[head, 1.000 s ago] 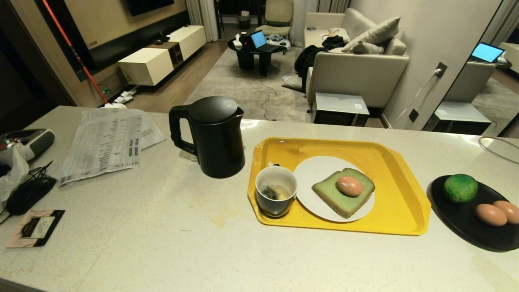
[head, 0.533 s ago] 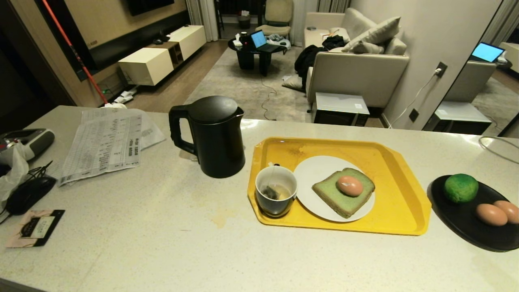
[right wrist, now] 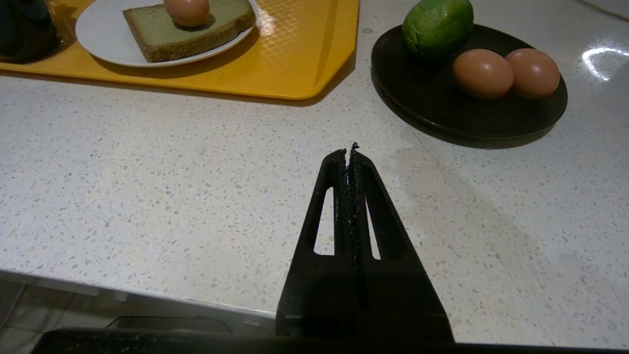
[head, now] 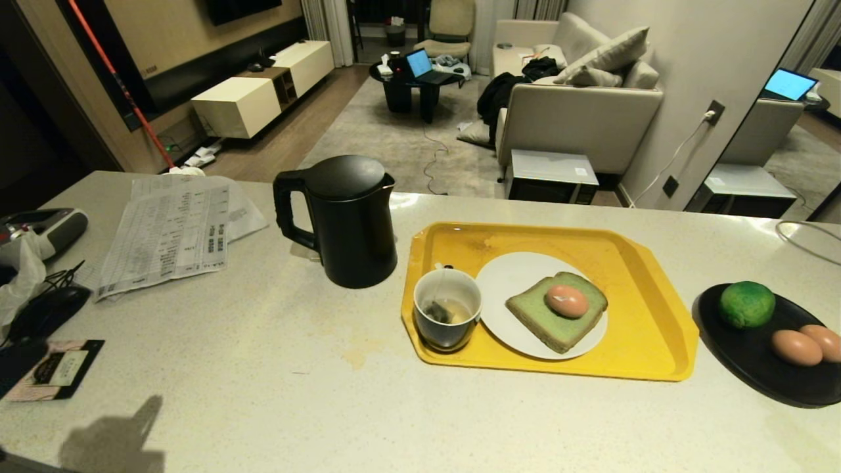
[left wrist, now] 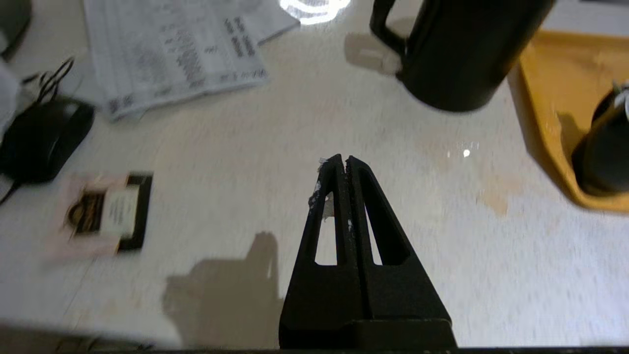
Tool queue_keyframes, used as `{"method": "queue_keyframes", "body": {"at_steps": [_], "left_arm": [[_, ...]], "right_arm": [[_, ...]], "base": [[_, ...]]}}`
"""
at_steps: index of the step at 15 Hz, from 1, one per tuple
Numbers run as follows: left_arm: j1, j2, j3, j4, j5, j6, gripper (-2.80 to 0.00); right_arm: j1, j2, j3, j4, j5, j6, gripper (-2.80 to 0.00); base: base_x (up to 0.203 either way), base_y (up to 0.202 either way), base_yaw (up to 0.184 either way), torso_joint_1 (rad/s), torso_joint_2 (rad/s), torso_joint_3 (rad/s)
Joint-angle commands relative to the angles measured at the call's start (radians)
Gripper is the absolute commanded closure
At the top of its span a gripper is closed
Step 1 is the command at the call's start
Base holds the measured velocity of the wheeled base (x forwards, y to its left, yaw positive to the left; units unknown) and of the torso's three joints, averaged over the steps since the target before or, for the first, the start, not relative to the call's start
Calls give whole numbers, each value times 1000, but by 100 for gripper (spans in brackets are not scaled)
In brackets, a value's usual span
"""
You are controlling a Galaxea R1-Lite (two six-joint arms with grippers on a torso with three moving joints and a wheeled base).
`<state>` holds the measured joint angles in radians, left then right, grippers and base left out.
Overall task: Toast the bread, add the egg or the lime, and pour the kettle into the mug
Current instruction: Pick up the kettle
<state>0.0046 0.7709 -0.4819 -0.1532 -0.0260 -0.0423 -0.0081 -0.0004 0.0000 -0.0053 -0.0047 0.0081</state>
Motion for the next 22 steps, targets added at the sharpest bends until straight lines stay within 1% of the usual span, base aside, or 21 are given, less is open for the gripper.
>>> {"method": "queue_keyframes", "body": {"at_steps": [1, 2, 3, 4, 6, 7, 8, 11, 12, 14, 16, 18, 22], "left_arm": [[30, 303, -30, -289, -59, 2, 0], [58, 366, -29, -402, -116, 5, 0], [75, 415, -25, -473, -167, 13, 0], [84, 460, -19, -530, -199, 26, -280], [91, 551, -1, -672, -249, 41, -280], [93, 593, 5, -750, -290, 50, -280], [93, 639, 5, -809, -316, 64, -280], [92, 775, -1, -959, -346, 84, -280], [92, 809, -8, -985, -353, 91, -280], [94, 882, -40, -1010, -358, 107, -280], [96, 944, -118, -1012, -360, 112, -280], [93, 1010, -200, -999, -362, 115, -280], [48, 1115, -338, -937, -357, 118, -280]], "right_arm": [[0, 0, 3, -1, 0, 1, 0], [0, 0, 3, -1, 0, 0, 0], [0, 0, 3, -1, 0, 0, 0], [0, 0, 3, -1, 0, 0, 0], [0, 0, 3, -1, 0, 0, 0], [0, 0, 3, -1, 0, 0, 0], [0, 0, 3, -1, 0, 0, 0], [0, 0, 3, -1, 0, 0, 0], [0, 2, 3, -1, 0, 0, 0], [0, 0, 3, -1, 0, 0, 0], [0, 0, 3, -1, 0, 0, 0], [0, 0, 3, -1, 0, 1, 0], [0, 0, 3, -1, 0, 0, 0]], "base": [[0, 0, 0, 0, 0, 0], [0, 0, 0, 0, 0, 0], [0, 0, 0, 0, 0, 0], [0, 0, 0, 0, 0, 0], [0, 0, 0, 0, 0, 0], [0, 0, 0, 0, 0, 0], [0, 0, 0, 0, 0, 0], [0, 0, 0, 0, 0, 0], [0, 0, 0, 0, 0, 0], [0, 0, 0, 0, 0, 0], [0, 0, 0, 0, 0, 0], [0, 0, 0, 0, 0, 0], [0, 0, 0, 0, 0, 0]]}}
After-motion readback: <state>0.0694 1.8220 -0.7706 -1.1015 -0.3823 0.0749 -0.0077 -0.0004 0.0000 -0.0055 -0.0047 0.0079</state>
